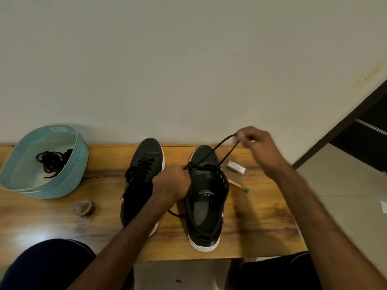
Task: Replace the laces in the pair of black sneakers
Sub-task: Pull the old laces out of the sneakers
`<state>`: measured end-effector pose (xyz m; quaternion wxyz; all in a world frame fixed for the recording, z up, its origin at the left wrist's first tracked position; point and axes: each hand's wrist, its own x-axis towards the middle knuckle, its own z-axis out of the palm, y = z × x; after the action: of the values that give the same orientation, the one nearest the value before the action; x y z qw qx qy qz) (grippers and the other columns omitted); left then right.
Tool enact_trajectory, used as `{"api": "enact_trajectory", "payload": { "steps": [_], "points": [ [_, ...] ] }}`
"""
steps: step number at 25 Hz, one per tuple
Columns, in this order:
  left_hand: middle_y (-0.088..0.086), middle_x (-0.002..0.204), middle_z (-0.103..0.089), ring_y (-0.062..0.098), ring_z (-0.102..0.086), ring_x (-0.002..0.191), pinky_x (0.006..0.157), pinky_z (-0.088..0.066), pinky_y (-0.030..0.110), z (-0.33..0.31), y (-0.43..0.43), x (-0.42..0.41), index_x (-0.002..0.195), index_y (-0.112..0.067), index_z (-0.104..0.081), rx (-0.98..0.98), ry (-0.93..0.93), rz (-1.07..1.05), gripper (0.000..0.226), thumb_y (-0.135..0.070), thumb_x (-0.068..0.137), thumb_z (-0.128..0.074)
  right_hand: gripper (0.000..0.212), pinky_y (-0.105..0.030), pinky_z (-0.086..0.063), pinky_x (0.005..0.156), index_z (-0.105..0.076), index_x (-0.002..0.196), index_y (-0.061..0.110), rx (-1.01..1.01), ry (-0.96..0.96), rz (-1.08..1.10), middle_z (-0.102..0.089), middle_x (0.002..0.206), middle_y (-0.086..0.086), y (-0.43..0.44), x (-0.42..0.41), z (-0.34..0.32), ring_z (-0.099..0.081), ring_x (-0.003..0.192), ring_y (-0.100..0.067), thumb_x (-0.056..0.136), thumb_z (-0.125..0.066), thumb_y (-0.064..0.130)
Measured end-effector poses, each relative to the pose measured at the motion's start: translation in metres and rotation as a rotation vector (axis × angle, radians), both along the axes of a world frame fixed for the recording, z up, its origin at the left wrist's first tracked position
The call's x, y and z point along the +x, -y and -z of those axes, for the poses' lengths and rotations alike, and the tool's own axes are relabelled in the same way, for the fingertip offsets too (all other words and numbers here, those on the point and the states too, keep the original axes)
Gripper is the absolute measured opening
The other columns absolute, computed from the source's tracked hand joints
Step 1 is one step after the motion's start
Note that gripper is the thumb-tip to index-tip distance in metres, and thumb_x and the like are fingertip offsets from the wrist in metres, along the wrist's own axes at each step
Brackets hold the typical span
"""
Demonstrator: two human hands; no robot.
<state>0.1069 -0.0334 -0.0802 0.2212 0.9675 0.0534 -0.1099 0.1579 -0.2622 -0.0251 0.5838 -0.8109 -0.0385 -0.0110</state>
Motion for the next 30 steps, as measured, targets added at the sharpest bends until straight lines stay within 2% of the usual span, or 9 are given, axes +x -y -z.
{"api": "enact_trajectory", "payload": {
  "steps": [2, 4, 7, 12, 18, 21, 24, 27, 30],
  "points": [
    [0.001, 0.077, -0.06, 0.017, -0.06, 0.071, 0.069, -0.053, 0.033, 0.002, -0.003, 0.002, 0.084, -0.019, -0.058, -0.005, -0.018, -0.006, 0.032, -0.033, 0.103, -0.038, 0.024, -0.032, -0.042, 0.085, -0.068, 0.079, 0.025, -0.072, -0.006, 0.197, -0.067, 0.1, -0.001, 0.028, 0.006, 0.004, -0.059, 0.093, -0.013, 0.099, -0.057, 0.018],
    [0.001, 0.076, -0.058, 0.016, -0.057, 0.068, 0.065, -0.05, 0.032, 0.004, -0.002, 0.001, 0.08, -0.018, -0.056, -0.028, -0.024, 0.0, 0.033, -0.032, 0.104, -0.038, 0.006, -0.038, -0.044, 0.093, -0.069, 0.097, 0.024, -0.509, -0.07, 0.169, -0.059, 0.122, -0.004, 0.034, 0.009, 0.018, -0.055, 0.113, -0.022, 0.094, -0.063, 0.024],
    [0.003, 0.078, -0.056, 0.017, -0.055, 0.069, 0.067, -0.051, 0.034, 0.004, 0.0, 0.002, 0.083, -0.016, -0.057, -0.038, -0.016, 0.015, 0.032, -0.031, 0.104, -0.038, 0.044, -0.045, -0.042, 0.098, -0.051, 0.136, 0.019, -0.83, 0.066, 0.021, -0.041, 0.145, -0.004, -0.008, 0.005, 0.03, -0.04, 0.129, -0.028, 0.094, -0.063, 0.024],
    [0.006, 0.082, -0.058, 0.018, -0.054, 0.068, 0.063, -0.048, 0.034, 0.003, -0.002, 0.004, 0.085, -0.015, -0.058, -0.049, -0.027, 0.037, 0.031, -0.032, 0.103, -0.04, 0.038, -0.046, -0.035, 0.1, -0.053, 0.125, 0.02, -1.057, 0.165, -0.473, -0.06, 0.122, -0.004, -0.091, -0.012, 0.04, -0.049, 0.119, -0.025, 0.094, -0.061, 0.039],
    [0.006, 0.084, -0.061, 0.021, -0.062, 0.076, 0.07, -0.055, 0.038, 0.005, -0.008, 0.005, 0.088, -0.015, -0.061, -0.054, -0.024, -0.012, 0.029, -0.032, 0.101, -0.042, 0.008, -0.033, -0.034, 0.096, -0.074, 0.093, 0.034, -0.866, 0.227, -0.105, -0.053, 0.086, 0.008, -0.04, 0.009, 0.026, -0.055, 0.098, -0.019, 0.09, -0.068, 0.029],
    [0.003, 0.08, -0.061, 0.019, -0.061, 0.073, 0.063, -0.049, 0.032, 0.004, -0.005, 0.005, 0.089, -0.014, -0.061, -0.038, -0.015, -0.02, 0.029, -0.032, 0.102, -0.042, 0.006, -0.031, -0.049, 0.078, -0.074, 0.083, 0.028, -0.558, 0.181, 0.216, -0.069, 0.082, 0.01, 0.005, 0.009, 0.011, -0.065, 0.081, -0.013, 0.088, -0.072, 0.026],
    [0.003, 0.08, -0.06, 0.019, -0.06, 0.074, 0.065, -0.048, 0.032, 0.004, -0.003, 0.005, 0.09, -0.014, -0.061, -0.014, -0.016, -0.013, 0.029, -0.032, 0.102, -0.041, 0.008, -0.035, -0.05, 0.078, -0.072, 0.09, 0.021, -0.608, 0.091, 0.483, -0.073, 0.091, 0.004, 0.026, 0.008, 0.01, -0.067, 0.084, -0.02, 0.092, -0.068, 0.027],
    [0.004, 0.081, -0.059, 0.017, -0.058, 0.072, 0.064, -0.049, 0.032, 0.006, -0.002, 0.005, 0.089, -0.013, -0.061, -0.044, -0.024, -0.008, 0.03, -0.03, 0.103, -0.041, 0.021, -0.041, -0.043, 0.089, -0.069, 0.112, 0.019, -0.859, 0.037, 0.333, -0.066, 0.12, -0.002, 0.011, 0.007, 0.014, -0.054, 0.114, -0.027, 0.093, -0.066, 0.027],
    [0.005, 0.079, -0.055, 0.016, -0.054, 0.067, 0.06, -0.045, 0.03, 0.004, -0.001, 0.004, 0.08, -0.015, -0.057, -0.042, -0.008, -0.001, 0.031, -0.028, 0.103, -0.041, 0.026, -0.041, -0.041, 0.092, -0.066, 0.118, 0.024, -0.926, 0.259, -0.122, -0.059, 0.124, 0.002, -0.046, -0.001, 0.021, -0.046, 0.119, -0.023, 0.093, -0.063, 0.028]
  ]
}}
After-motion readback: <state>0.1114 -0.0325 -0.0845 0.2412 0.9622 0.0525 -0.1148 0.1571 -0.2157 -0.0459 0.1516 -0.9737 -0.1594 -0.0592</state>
